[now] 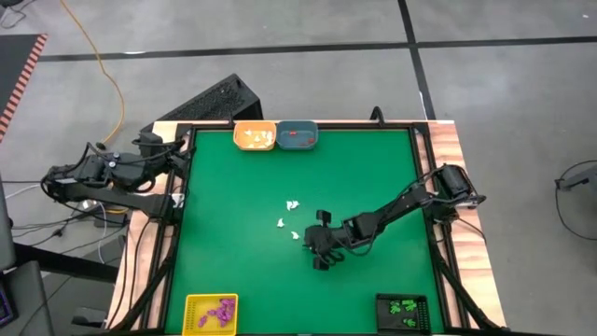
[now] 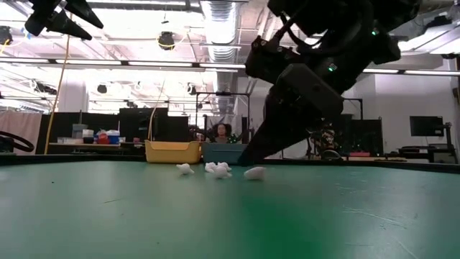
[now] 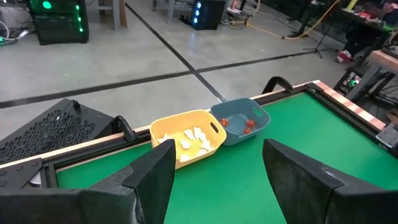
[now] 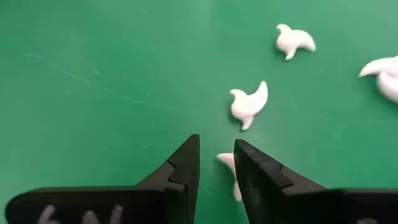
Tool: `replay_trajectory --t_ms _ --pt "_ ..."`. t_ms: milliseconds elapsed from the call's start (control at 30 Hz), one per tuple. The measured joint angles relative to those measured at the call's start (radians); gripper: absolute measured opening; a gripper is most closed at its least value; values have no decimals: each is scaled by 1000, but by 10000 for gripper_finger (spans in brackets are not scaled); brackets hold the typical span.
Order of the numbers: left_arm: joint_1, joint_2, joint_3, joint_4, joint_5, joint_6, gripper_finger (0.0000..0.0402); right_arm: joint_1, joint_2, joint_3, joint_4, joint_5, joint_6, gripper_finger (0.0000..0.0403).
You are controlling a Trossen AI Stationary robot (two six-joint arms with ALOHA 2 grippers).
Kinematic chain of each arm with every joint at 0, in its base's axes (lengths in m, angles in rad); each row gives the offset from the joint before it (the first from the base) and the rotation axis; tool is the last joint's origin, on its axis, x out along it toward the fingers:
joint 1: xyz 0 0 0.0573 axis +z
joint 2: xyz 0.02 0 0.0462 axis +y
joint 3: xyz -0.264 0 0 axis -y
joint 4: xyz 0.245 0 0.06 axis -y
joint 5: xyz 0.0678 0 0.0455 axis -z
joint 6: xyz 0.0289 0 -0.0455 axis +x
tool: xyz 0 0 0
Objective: Sort Halloween decoration
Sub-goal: Put the white ghost into the orange bin
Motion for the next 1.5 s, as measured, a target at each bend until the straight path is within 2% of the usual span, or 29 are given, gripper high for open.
replay_trajectory --t_ms 167,467,700,833,900,1000,1133,1267,1500 --pt "0 0 0 1 -5 -2 231 2 -4 0 -1 49 -38 119" --pt "0 0 0 1 -6 -17 231 -10 -9 0 -17 12 -138 127" --pt "0 0 0 1 -28 -9 231 -46 -72 -10 -159 -128 -267 203" --pt "0 0 0 1 -57 -32 231 -65 -102 -50 -171 -168 -341 248" --pt "0 0 0 1 -69 -35 231 -76 -102 -84 -120 -213 -339 257" --pt "0 1 0 1 -81 -37 231 -108 -101 -173 65 -299 -342 259" --pt "0 1 0 2 -94 -66 231 -136 -101 -287 265 -343 -360 260" --pt "0 1 0 2 -105 -83 231 -142 -101 -358 390 -358 -377 260" --pt "0 1 0 3 -139 -88 231 -171 -101 -382 477 -416 -559 260"
